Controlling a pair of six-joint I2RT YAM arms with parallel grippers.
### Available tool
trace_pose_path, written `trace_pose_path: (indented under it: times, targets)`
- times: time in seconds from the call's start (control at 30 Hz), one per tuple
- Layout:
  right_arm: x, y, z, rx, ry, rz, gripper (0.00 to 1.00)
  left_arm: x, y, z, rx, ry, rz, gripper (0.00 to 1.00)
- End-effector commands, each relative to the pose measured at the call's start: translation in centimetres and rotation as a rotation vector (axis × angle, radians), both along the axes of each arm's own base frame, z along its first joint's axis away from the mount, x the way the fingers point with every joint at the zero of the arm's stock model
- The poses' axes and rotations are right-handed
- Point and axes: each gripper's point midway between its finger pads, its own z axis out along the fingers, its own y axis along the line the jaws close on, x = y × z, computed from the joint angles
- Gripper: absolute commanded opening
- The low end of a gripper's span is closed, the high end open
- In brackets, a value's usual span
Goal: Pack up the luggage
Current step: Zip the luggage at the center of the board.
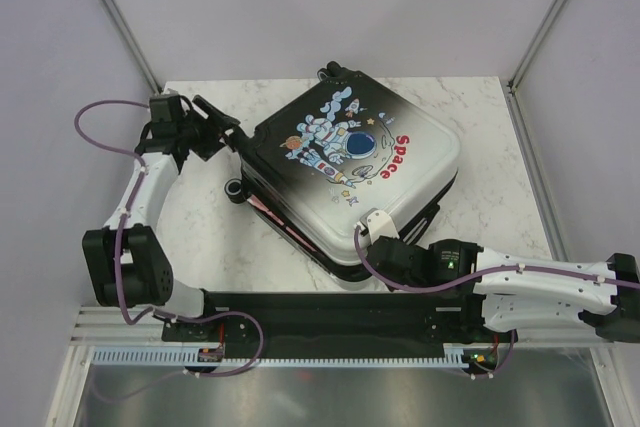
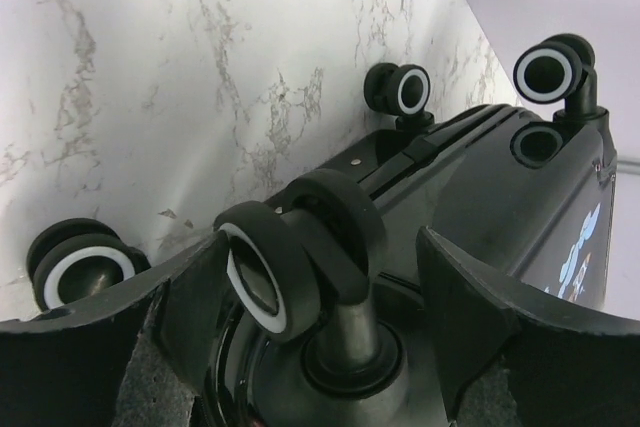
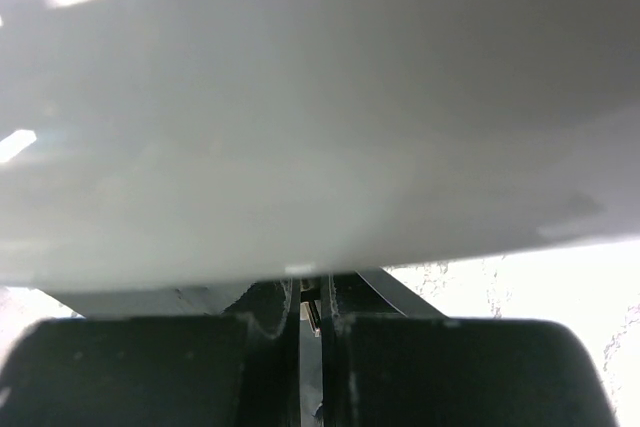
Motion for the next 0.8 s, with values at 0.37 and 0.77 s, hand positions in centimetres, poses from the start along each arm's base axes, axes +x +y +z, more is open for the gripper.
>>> trace_pose_path:
  times: [0.37,0.77]
  targets:
    - [2.8,3.5,3.8,0.17,-0.127,-0.041,0.0,1.3,-3.6,1.2,0.075,-0.015,-0.249,0.82]
    - [2.8,3.1,3.8,0.181,-0.136,-0.054,0.0,0.4,-3.5,-0.1,0.113,0.022,-0.274,0.4]
